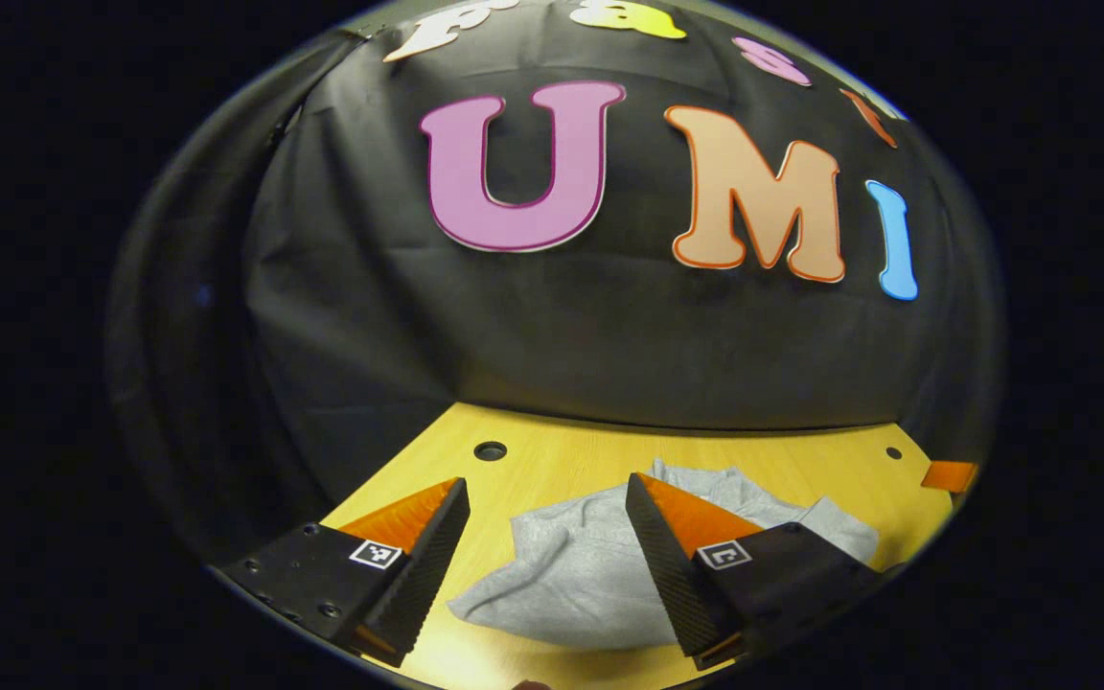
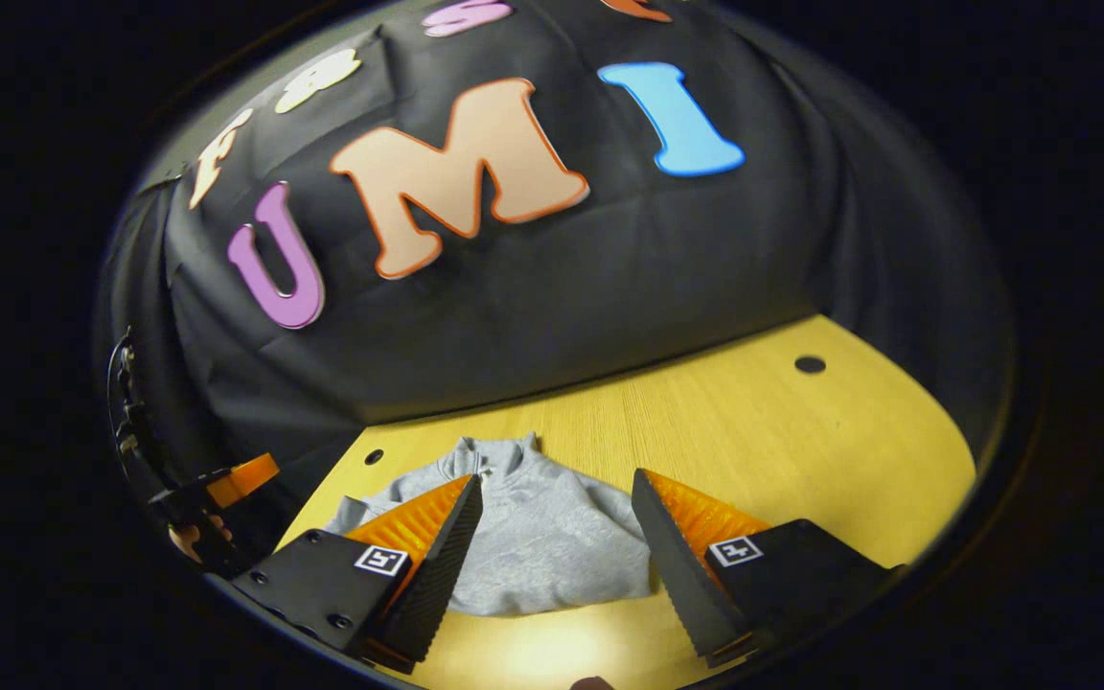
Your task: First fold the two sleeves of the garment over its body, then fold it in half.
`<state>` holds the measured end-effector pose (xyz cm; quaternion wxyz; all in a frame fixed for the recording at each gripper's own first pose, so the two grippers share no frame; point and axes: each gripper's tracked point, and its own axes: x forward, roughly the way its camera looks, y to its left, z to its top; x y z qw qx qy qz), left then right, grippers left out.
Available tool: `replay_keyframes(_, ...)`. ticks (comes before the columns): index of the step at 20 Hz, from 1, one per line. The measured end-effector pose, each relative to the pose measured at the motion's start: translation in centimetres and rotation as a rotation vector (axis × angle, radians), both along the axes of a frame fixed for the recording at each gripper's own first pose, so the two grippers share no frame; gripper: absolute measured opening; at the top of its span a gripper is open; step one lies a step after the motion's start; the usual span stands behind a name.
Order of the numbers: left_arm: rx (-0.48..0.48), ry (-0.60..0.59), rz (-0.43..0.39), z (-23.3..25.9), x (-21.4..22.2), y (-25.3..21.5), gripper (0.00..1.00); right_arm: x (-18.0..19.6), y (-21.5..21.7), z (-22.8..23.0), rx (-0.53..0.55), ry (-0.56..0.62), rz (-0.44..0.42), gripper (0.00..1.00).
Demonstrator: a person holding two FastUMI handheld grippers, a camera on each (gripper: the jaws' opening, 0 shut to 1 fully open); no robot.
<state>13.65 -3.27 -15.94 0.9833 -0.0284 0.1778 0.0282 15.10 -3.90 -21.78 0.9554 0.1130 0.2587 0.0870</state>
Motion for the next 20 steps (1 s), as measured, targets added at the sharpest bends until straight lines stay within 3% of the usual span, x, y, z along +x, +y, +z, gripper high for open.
replay_keyframes(5, 0.044, -0.035, -0.022, 1.6, -4.8, -0.4, 0.95, -3.6, -0.5, 4.1, -0.105, -0.144, 0.029, 0.98)
replay_keyframes(12, 0.044, -0.088, -0.074, 3.5, -8.7, 1.8, 0.95, -8.4, 0.3, 7.2, -0.191, -0.261, -0.054, 0.98)
replay_keyframes(20, 0.052, -0.104, -0.115, 4.0, -10.9, 3.9, 0.95, -11.3, 3.6, 8.1, -0.198, -0.287, -0.068, 0.98)
